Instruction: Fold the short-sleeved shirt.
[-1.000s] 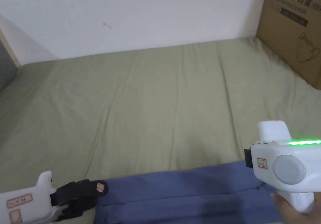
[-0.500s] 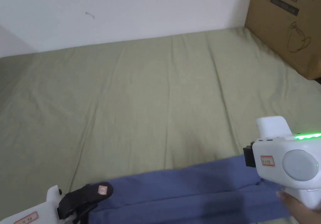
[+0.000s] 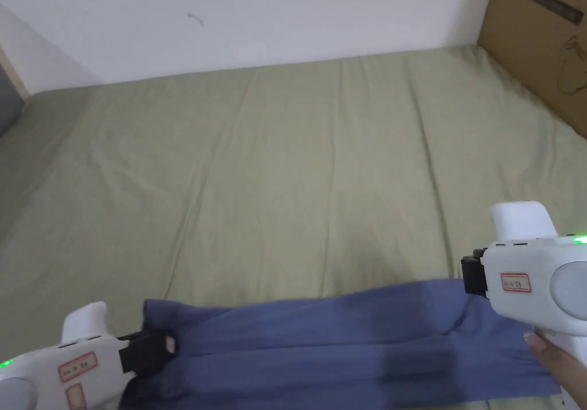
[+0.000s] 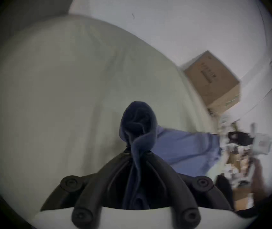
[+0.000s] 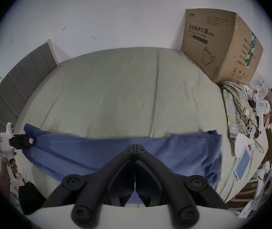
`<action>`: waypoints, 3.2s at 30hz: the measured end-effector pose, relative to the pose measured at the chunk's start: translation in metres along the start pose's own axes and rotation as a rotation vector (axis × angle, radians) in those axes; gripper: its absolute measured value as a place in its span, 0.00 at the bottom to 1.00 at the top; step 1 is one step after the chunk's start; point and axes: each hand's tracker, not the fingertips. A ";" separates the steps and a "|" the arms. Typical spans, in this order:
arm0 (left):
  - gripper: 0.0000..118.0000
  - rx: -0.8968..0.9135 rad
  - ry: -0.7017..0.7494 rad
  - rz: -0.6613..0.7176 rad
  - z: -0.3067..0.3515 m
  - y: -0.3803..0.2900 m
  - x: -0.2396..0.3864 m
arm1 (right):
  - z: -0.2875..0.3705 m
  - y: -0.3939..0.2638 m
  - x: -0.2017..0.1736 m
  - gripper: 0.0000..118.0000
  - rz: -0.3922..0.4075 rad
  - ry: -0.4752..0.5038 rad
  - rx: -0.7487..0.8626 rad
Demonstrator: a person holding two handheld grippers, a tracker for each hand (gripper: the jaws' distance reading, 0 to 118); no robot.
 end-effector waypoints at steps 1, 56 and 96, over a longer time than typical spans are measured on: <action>0.03 0.010 0.120 -0.068 0.010 0.001 0.001 | 0.000 -0.001 -0.001 0.01 0.002 0.005 0.000; 0.00 -0.345 -0.459 -0.141 -0.106 -0.034 0.252 | 0.013 -0.023 0.076 0.01 -0.128 0.074 0.023; 0.05 -0.250 -0.255 0.111 -0.059 -0.008 0.086 | -0.001 -0.016 0.049 0.01 -0.043 0.101 -0.038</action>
